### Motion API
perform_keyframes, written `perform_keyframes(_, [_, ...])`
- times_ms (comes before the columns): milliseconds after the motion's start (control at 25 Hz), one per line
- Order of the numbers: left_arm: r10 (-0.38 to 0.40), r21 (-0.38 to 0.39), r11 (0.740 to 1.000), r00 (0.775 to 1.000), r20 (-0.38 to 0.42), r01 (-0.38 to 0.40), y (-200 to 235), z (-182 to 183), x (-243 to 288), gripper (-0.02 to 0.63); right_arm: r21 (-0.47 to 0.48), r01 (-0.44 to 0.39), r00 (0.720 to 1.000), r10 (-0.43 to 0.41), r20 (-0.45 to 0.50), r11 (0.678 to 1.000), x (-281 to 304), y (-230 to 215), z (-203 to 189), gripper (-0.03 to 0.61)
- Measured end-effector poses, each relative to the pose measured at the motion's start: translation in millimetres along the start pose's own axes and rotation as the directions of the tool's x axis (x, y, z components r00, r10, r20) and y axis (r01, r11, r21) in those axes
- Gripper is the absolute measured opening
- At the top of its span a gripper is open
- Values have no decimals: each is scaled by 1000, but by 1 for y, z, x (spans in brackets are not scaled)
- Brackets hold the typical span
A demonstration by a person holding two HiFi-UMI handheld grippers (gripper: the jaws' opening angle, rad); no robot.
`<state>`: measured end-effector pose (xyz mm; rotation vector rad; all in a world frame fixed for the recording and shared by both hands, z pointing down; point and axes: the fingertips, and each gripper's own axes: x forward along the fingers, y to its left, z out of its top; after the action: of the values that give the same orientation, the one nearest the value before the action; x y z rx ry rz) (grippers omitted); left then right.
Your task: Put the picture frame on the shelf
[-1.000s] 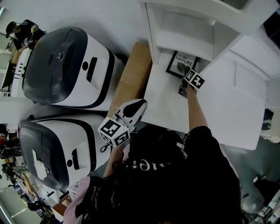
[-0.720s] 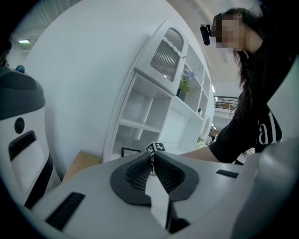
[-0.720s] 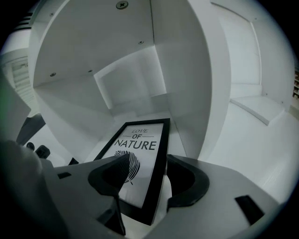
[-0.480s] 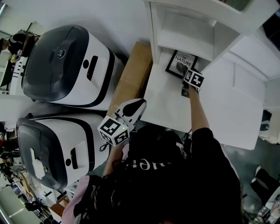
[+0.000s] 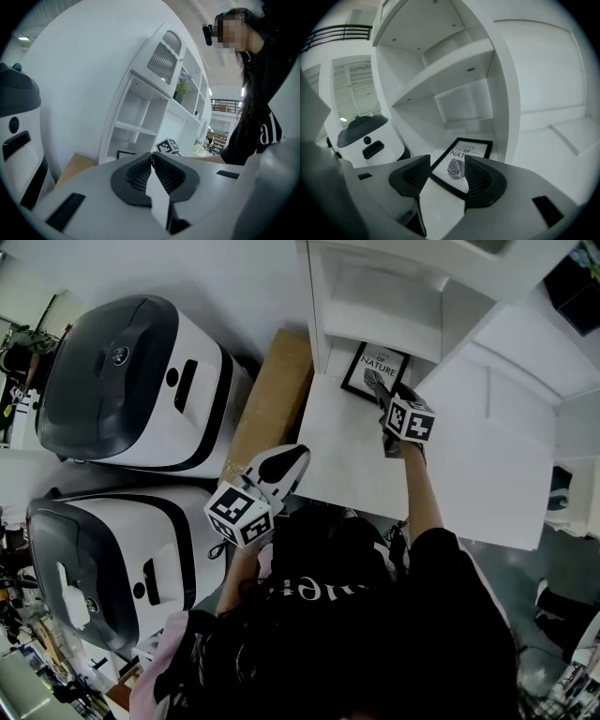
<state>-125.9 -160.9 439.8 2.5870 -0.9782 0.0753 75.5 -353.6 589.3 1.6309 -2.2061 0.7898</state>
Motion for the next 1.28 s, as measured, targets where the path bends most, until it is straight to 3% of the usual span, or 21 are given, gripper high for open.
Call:
perform_keyframes(280, [-12, 10, 1000, 1000, 25, 12, -14, 4, 7, 29, -71, -163, 985, 166, 39, 984, -64, 59, 16, 239])
perform_keyframes(600, [1, 23, 1000, 998, 65, -3, -39, 9, 6, 28, -83, -257, 959, 264, 99, 963, -143, 96, 21, 192])
perform_keyframes(1280, [77, -10, 997, 989, 123, -77, -133, -13, 10, 28, -84, -404, 907, 411, 90, 911, -257, 89, -13, 132])
